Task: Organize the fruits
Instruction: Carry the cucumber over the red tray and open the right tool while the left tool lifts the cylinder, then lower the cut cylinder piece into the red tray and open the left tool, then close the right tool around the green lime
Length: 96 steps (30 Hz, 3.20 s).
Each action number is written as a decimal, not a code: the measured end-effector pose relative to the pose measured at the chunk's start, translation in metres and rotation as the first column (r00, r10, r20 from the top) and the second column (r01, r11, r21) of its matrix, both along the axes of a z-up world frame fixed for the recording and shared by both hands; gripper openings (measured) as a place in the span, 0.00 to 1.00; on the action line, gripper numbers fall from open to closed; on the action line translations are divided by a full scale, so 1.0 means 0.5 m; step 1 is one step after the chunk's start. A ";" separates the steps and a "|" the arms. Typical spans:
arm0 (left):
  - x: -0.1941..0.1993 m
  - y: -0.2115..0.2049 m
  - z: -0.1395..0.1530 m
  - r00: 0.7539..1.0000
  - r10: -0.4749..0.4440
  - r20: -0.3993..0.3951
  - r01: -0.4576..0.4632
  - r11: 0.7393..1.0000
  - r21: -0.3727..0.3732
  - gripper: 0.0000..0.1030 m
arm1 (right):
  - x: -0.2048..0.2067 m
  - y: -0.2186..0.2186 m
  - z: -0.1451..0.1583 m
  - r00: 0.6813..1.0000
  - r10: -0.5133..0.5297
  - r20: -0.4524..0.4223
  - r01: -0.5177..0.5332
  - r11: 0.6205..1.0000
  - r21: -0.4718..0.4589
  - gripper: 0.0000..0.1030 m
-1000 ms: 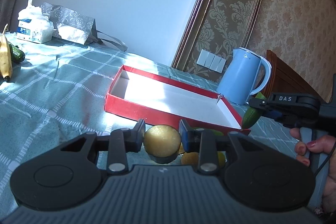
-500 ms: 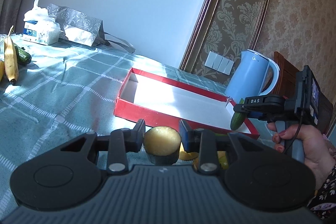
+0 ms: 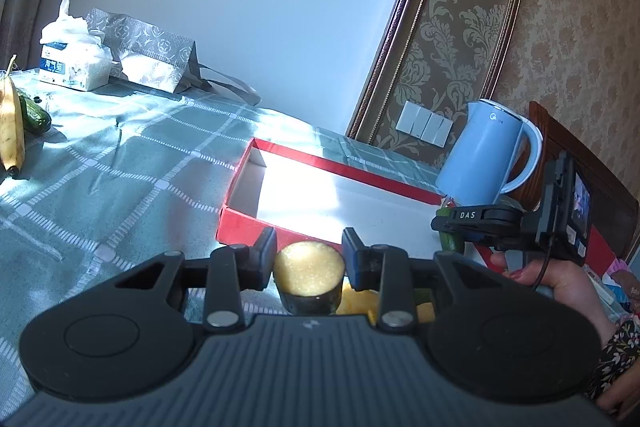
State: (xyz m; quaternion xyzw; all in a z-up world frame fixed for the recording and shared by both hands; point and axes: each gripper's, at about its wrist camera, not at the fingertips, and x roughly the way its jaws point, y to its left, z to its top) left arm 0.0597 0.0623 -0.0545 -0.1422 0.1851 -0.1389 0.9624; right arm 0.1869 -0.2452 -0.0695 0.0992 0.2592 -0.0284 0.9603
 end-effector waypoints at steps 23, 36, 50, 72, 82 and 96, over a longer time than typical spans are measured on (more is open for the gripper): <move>0.185 -0.038 0.039 0.997 0.074 -0.026 -0.071 0.992 0.104 0.30 | -0.174 -0.082 0.020 0.935 -0.034 0.353 -0.060 0.966 0.253 0.70; 0.267 -0.053 0.001 0.992 0.110 -0.069 -0.099 0.984 0.148 0.30 | -0.169 -0.086 0.011 0.940 -0.051 0.336 -0.046 0.960 0.276 0.70; 0.185 -0.063 0.013 0.969 0.115 0.220 -0.158 0.969 0.188 1.00 | -0.170 -0.087 0.011 0.939 -0.055 0.340 -0.043 0.961 0.274 0.70; 0.005 -0.028 -0.006 0.983 -0.011 0.181 0.020 0.999 -0.050 1.00 | -0.227 -0.103 0.012 0.954 -0.114 0.277 0.025 0.952 0.306 0.70; 0.002 -0.046 -0.011 0.996 0.000 0.084 -0.002 1.000 0.031 1.00 | -0.312 -0.087 -0.029 0.991 -0.081 0.111 0.042 0.947 0.318 0.69; -0.082 -0.116 -0.012 0.992 -0.081 0.097 0.056 0.969 0.239 1.00 | -0.310 -0.013 -0.026 0.999 0.036 -0.006 -0.035 0.987 0.156 0.51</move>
